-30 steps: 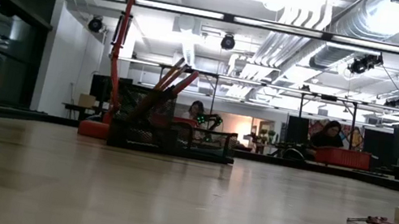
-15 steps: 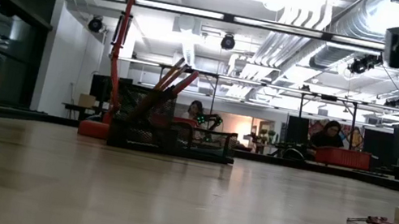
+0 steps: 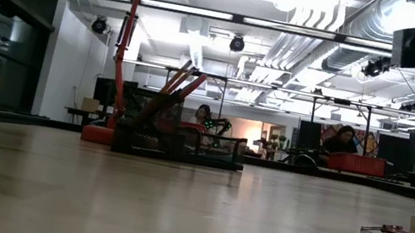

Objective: Pick and place office supplies into organizer
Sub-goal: Put the yellow sticky notes into the desk organizer

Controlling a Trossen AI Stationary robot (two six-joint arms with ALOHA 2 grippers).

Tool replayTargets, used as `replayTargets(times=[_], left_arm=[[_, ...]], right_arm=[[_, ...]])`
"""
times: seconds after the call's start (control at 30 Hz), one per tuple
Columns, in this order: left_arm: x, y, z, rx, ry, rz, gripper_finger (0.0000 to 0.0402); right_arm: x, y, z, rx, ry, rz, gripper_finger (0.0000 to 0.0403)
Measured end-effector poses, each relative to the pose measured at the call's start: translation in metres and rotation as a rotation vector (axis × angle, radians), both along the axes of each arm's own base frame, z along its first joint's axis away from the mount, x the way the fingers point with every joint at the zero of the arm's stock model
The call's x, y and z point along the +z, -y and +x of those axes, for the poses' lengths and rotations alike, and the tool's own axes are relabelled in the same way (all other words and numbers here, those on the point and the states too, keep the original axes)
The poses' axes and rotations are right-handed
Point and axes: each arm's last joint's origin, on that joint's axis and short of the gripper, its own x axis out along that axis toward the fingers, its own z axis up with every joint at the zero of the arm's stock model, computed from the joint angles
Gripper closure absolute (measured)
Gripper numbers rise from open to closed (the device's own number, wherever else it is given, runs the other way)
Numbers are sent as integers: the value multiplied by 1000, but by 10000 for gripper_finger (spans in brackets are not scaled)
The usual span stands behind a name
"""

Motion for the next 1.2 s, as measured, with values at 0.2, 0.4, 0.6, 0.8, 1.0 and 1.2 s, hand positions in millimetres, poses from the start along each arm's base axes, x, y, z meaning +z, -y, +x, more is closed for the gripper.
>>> replayTargets(times=[0.2,0.4,0.6,0.8,1.0,1.2], left_arm=[[-1,-1,0,32,-7,21,250],[0,-1,0,30,-3,13,250],[0,-1,0,22,-8,-37,250],[0,-1,0,19,-10,-63,250],[-3,0,0,15,-33,-82,250],[-7,0,1,17,-74,-58,250]], right_arm=[[3,5,1,49,98,-174,128],[7,11,12,61,292,-340,128],[8,11,13,62,349,-380,128],[5,3,13,111,264,-256,128],[-1,-28,4,303,110,69,128],[3,-49,7,326,162,267,128]])
